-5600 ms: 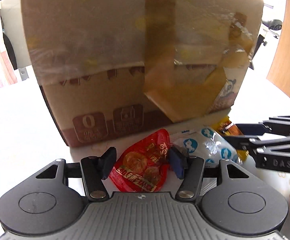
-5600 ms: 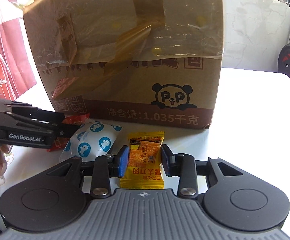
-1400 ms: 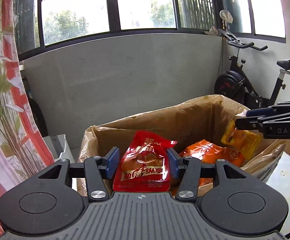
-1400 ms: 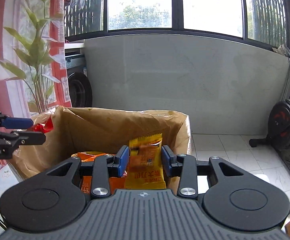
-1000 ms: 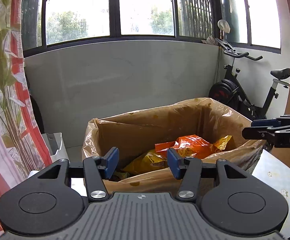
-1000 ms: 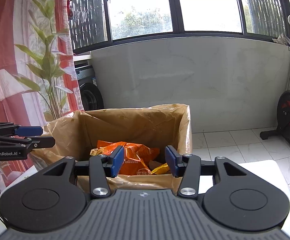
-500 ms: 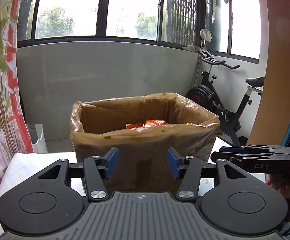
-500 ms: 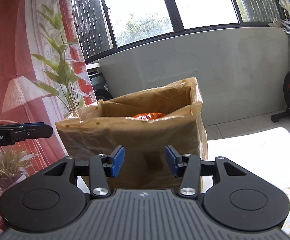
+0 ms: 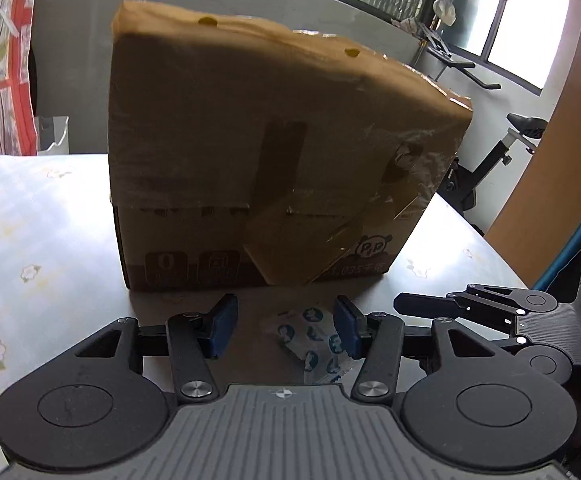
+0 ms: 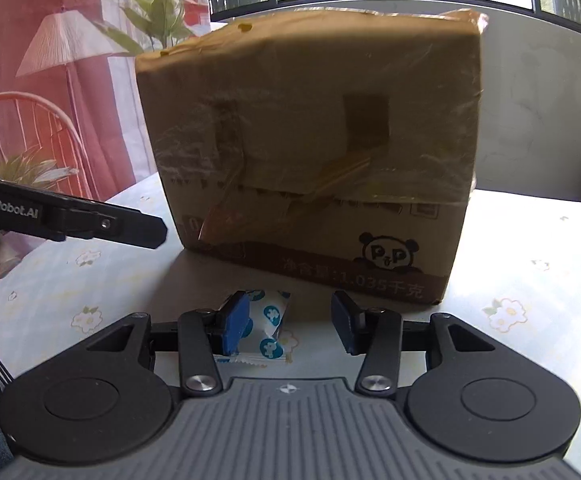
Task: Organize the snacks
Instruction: 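Grasp the white-and-blue packet with the left tool while the right tool pinches it too, then carry the white-and-blue packet into the floor box and open both tools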
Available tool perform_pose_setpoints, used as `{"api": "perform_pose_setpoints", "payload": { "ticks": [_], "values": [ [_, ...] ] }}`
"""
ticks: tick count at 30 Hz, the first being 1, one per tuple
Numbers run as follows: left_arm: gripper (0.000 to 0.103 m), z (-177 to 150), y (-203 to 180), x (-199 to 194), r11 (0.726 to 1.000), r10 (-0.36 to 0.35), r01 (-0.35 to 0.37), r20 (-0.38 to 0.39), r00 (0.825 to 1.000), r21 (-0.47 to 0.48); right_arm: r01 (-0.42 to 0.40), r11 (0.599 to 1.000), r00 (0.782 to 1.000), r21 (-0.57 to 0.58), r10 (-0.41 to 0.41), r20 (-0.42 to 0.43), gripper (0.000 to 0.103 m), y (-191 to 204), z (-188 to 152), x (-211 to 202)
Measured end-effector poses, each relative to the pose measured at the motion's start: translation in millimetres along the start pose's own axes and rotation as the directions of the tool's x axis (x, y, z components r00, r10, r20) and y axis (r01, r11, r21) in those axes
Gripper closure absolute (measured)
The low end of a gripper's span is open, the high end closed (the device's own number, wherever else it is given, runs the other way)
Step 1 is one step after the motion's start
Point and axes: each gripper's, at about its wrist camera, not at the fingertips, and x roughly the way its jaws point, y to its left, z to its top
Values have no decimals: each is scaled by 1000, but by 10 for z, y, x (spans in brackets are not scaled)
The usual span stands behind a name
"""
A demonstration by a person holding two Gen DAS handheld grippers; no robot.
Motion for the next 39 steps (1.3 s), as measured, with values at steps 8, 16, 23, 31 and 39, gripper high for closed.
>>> {"api": "perform_pose_setpoints", "payload": {
  "ticks": [8, 16, 23, 31, 39],
  "values": [
    [48, -19, 41, 313, 995, -33, 28, -46, 998, -93, -63, 992, 995, -113, 54, -79, 44, 201, -112, 260],
    [49, -173, 26, 640, 983, -61, 41, -108, 992, -182, -90, 989, 992, -120, 79, -96, 41, 183, -160, 399],
    [52, -293, -44, 749, 972, -85, 60, -103, 991, -225, -92, 989, 993, -112, 84, -79, 42, 164, -203, 466],
    [62, -295, -177, 532, 980, -47, 36, -52, 998, -194, -92, 993, 996, -70, 90, -30, 55, 111, -206, 365],
    [62, -121, -272, 51, 985, -16, 23, 36, 999, -172, -78, 990, 995, -116, 84, 47, 55, 240, -45, 102]
  ]
}}
